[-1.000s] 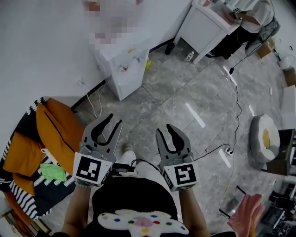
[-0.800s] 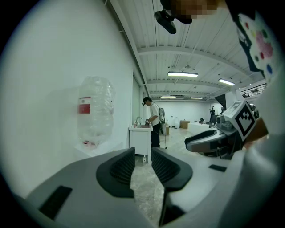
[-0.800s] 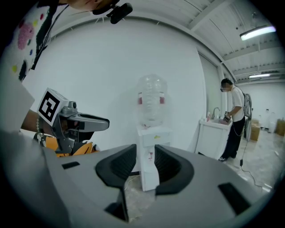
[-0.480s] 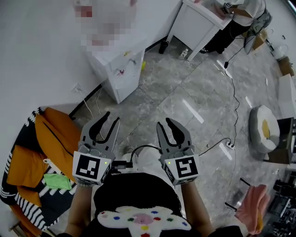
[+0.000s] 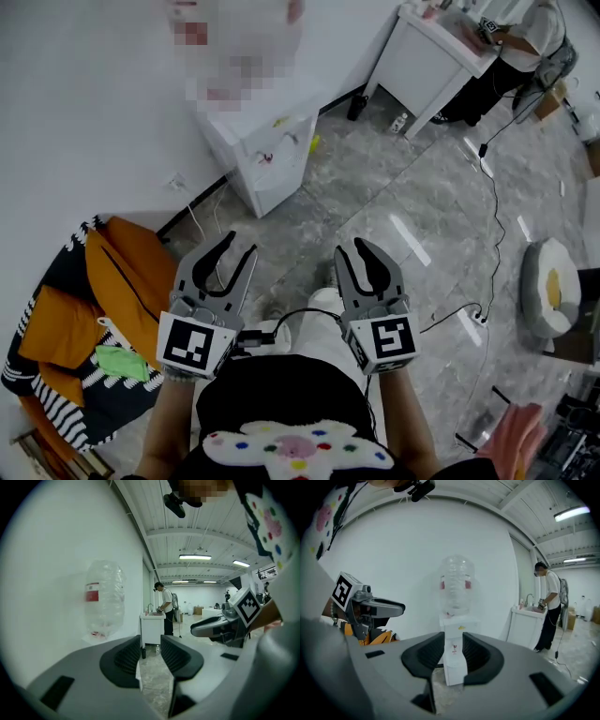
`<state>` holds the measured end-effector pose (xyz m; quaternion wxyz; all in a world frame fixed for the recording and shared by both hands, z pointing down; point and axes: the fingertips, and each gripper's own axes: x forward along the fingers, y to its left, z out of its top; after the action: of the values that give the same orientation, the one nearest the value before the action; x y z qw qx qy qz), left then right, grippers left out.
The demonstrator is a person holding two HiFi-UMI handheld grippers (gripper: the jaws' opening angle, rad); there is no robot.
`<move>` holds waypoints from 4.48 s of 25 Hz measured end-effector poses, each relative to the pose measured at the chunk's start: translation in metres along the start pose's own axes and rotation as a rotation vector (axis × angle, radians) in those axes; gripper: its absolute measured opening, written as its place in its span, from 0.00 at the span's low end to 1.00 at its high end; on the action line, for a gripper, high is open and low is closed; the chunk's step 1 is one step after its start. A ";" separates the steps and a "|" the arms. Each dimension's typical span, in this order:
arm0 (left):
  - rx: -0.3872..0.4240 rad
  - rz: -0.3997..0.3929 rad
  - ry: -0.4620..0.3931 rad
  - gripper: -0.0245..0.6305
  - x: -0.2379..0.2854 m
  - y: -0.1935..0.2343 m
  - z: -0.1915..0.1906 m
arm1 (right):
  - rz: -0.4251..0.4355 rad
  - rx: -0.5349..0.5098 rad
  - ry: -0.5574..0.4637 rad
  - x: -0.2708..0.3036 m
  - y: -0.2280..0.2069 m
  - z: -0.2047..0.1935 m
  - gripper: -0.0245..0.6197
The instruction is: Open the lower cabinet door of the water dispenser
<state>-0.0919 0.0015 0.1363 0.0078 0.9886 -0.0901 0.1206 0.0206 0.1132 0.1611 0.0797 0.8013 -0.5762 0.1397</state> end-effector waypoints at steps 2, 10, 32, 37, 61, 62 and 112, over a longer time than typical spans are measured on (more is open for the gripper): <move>-0.021 0.028 0.006 0.25 0.012 0.005 0.000 | 0.034 -0.016 -0.001 0.013 -0.008 -0.002 0.20; -0.130 0.115 -0.026 0.27 0.064 0.007 0.009 | 0.150 -0.071 0.019 0.049 -0.050 0.003 0.22; -0.132 0.131 0.022 0.27 0.186 0.022 -0.037 | 0.283 -0.103 0.187 0.163 -0.137 -0.082 0.26; -0.162 0.159 0.046 0.27 0.209 0.024 -0.062 | 0.285 -0.102 0.211 0.186 -0.155 -0.106 0.26; -0.248 0.228 0.117 0.30 0.321 0.017 -0.197 | 0.478 -0.171 0.243 0.317 -0.190 -0.238 0.30; -0.250 0.229 0.119 0.30 0.325 0.018 -0.203 | 0.485 -0.173 0.245 0.323 -0.191 -0.245 0.30; -0.242 0.334 0.217 0.32 0.360 0.058 -0.382 | 0.662 -0.263 0.404 0.547 -0.158 -0.441 0.42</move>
<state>0.1504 -0.1052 0.5926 0.1159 0.9331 -0.2647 0.2140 0.2748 -0.2015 0.7576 0.2438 0.5120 -0.7888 0.2373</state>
